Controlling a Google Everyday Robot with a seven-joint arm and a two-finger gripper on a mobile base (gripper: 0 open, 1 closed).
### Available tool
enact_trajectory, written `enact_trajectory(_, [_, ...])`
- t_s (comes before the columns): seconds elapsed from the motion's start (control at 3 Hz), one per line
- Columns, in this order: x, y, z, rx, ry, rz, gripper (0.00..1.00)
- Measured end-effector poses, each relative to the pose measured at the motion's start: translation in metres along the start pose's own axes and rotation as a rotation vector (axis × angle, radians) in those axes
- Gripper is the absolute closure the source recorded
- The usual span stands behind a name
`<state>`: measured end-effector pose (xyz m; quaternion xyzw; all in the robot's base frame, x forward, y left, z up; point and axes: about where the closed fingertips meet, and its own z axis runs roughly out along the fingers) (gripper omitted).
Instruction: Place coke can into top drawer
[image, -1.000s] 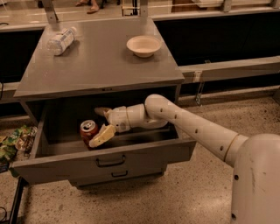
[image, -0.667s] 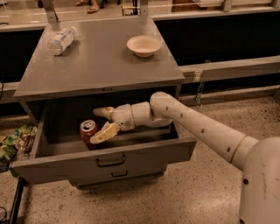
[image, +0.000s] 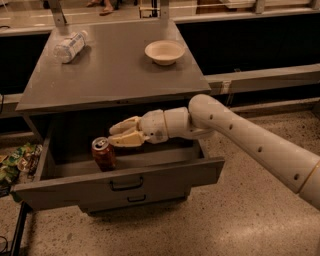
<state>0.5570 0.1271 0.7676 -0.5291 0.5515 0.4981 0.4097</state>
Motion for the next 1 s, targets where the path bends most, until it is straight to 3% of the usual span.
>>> enact_trajectory(0.33, [-0.038, -0.008, -0.016, 0.08, -0.02, -0.02, 0.83])
enact_trajectory(0.67, [-0.072, -0.013, -0.028, 0.153, -0.031, -0.061, 1.0])
enact_trajectory(1.0, [-0.073, -0.012, -0.026, 0.151, -0.03, -0.063, 0.82])
